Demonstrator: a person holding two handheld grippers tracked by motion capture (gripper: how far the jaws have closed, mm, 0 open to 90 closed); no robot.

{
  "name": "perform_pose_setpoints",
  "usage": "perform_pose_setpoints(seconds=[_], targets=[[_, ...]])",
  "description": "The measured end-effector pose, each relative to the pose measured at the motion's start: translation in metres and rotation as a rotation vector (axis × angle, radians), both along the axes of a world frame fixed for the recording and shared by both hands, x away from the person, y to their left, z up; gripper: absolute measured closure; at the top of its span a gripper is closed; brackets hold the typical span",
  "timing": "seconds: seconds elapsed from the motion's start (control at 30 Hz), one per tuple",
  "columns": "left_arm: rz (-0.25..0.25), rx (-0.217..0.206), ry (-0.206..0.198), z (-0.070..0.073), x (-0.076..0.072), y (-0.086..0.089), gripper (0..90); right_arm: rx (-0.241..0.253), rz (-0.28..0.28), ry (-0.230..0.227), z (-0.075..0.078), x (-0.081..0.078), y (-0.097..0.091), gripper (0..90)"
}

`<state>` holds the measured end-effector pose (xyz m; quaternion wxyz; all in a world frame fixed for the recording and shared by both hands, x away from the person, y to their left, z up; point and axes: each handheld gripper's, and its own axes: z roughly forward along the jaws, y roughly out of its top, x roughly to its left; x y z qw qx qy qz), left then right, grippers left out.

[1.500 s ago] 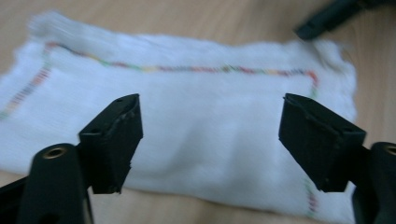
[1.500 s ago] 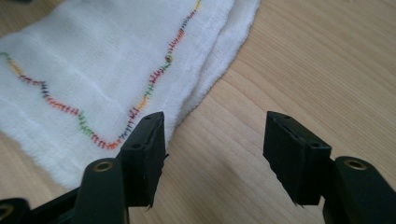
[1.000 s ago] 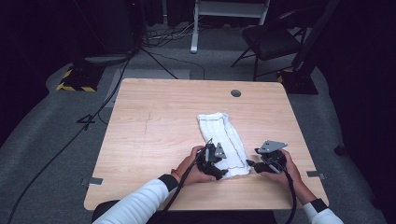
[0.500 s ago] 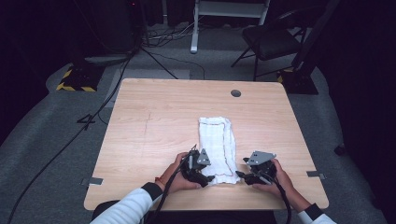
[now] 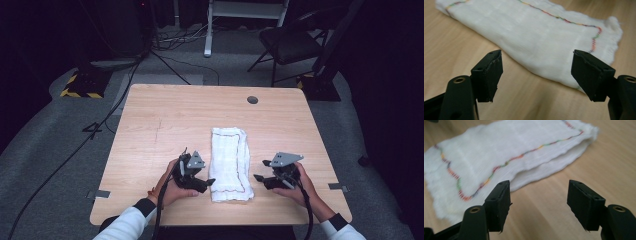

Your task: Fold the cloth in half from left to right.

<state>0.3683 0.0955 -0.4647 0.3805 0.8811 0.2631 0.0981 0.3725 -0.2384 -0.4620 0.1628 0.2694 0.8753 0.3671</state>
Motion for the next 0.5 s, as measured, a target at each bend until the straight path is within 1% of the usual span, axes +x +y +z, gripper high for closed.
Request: perform_pose_setpoints(seconds=[0.07, 0.1, 0.13, 0.17, 0.2, 0.23, 0.27, 0.3, 0.37, 0.4, 0.43, 0.47, 0.5], targets=[[0.019, 0.007, -0.015, 0.002, 0.014, 0.000, 24.8, 0.015, -0.016, -0.006, 0.005, 0.013, 0.000, 37.0], [0.041, 0.008, -0.012, 0.003, 0.024, 0.000, 24.6, 0.018, -0.019, 0.006, 0.006, 0.020, 0.001, 37.0], [0.055, 0.007, -0.018, 0.003, 0.030, 0.000, 24.4, 0.007, -0.031, 0.011, 0.005, 0.030, 0.002, 37.0], [0.077, 0.004, -0.031, 0.004, 0.037, 0.000, 23.9, 0.002, -0.036, 0.006, 0.005, 0.035, 0.004, 37.4], [0.093, -0.008, -0.028, 0.004, 0.045, 0.000, 23.7, -0.004, -0.043, 0.002, 0.005, 0.042, 0.005, 37.6], [0.096, -0.023, -0.025, 0.005, 0.053, 0.000, 23.9, -0.002, -0.048, 0.006, 0.004, 0.049, 0.005, 37.7], [0.099, -0.015, -0.034, 0.006, 0.059, -0.001, 23.7, 0.010, -0.060, 0.010, 0.004, 0.057, 0.006, 38.1], [0.104, -0.019, -0.032, 0.007, 0.064, -0.002, 23.5, 0.028, -0.065, 0.016, 0.004, 0.064, 0.007, 38.5], [0.105, -0.038, -0.020, 0.009, 0.076, -0.004, 23.4, 0.025, -0.079, 0.024, 0.005, 0.076, 0.009, 38.6], [0.120, -0.039, -0.030, 0.009, 0.082, -0.005, 23.4, 0.031, -0.090, 0.017, 0.005, 0.082, 0.011, 39.8], [0.121, -0.039, -0.036, 0.010, 0.088, -0.007, 24.4, 0.043, -0.094, 0.023, 0.006, 0.088, 0.012, 40.0], [0.120, -0.036, -0.030, 0.010, 0.094, -0.009, 24.8, 0.045, -0.099, 0.025, 0.006, 0.093, 0.014, 40.2], [0.129, -0.023, -0.042, 0.009, 0.100, -0.011, 24.4, 0.033, -0.104, 0.022, 0.007, 0.099, 0.017, 40.5]])
